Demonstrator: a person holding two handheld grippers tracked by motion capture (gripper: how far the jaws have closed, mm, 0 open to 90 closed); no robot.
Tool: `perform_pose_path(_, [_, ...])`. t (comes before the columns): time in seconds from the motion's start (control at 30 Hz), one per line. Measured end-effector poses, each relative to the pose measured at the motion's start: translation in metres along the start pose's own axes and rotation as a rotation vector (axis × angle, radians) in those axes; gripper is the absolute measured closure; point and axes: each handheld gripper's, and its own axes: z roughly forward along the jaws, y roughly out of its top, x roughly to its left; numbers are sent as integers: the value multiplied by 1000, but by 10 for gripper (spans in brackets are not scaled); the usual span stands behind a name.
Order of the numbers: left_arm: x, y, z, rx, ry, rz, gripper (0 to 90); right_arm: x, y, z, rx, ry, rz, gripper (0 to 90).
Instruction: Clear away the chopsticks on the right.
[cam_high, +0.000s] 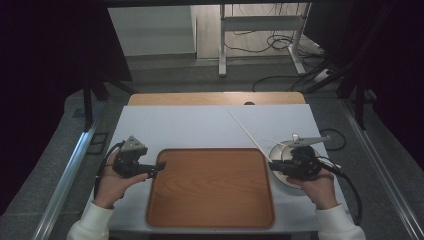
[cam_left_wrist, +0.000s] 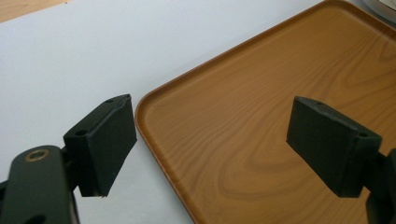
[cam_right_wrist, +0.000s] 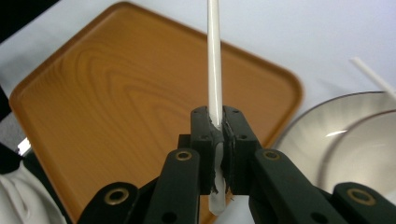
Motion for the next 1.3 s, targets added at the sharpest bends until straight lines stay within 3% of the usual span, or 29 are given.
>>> perform_pose_path(0.17, [0, -2, -1, 3, -3, 0, 155, 21, -5, 15, 56, 4, -49, 845])
perform_pose_path(0.57, [0, -3, -3, -3, -6, -5, 155, 40, -20, 36, 129, -4, -54, 845])
perform_pose_path(0.7, [0, -2, -4, -4, -8, -3, 155, 45, -26, 43, 163, -31, -72, 845])
perform_pose_path(0.77, [0, -2, -3, -2, -8, -1, 155, 45, -30, 47, 179, -10, -64, 844])
perform_pose_path(1.3, [-1, -2, -5, -7, -8, 0, 155, 47, -55, 65, 304, -43, -66, 841])
